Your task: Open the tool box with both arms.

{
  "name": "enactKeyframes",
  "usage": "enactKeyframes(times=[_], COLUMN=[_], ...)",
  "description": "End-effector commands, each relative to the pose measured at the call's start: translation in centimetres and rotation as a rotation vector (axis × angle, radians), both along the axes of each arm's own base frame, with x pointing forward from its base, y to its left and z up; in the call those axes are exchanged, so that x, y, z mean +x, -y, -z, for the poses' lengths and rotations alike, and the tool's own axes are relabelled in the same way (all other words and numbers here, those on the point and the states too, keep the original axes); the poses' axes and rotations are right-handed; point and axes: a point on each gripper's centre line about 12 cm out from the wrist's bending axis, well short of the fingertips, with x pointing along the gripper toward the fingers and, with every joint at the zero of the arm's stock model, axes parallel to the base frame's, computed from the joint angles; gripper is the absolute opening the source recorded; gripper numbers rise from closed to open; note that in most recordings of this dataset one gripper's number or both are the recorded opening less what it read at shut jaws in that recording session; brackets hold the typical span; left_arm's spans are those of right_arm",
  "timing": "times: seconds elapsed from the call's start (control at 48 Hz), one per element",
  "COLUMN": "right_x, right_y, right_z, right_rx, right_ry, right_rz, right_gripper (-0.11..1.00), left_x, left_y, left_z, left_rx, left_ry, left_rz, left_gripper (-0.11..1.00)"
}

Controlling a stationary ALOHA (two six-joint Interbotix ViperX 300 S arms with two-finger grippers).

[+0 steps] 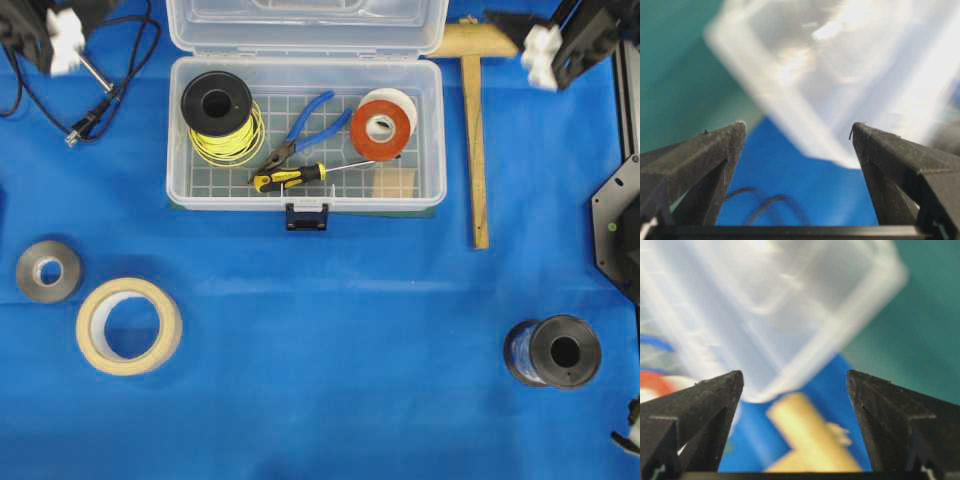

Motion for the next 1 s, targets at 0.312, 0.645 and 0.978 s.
enactKeyframes(times=[0.312, 0.645, 0.978], right_x=[4.0, 4.8, 1.4], right_y=[-8.7, -12.7, -13.0], right_z=[-0.4, 0.0, -1.1], right_rx=[0.011, 0.039, 0.033], right_ry=[0.021, 0.014, 0.031], right_rz=[-0.368, -0.519, -0.521], right_gripper=[0.83, 0.83, 0.83], left_x=[1.7, 1.1, -1.3], left_y=[9.5, 12.1, 12.5], left_z=[-2.0, -1.8, -2.1], left_rx=[0.023, -0.004, -0.009], left_ry=[0.103, 0.104, 0.098], left_rz=[0.371, 0.472, 0.476], left_gripper=[0.90, 0.90, 0.90])
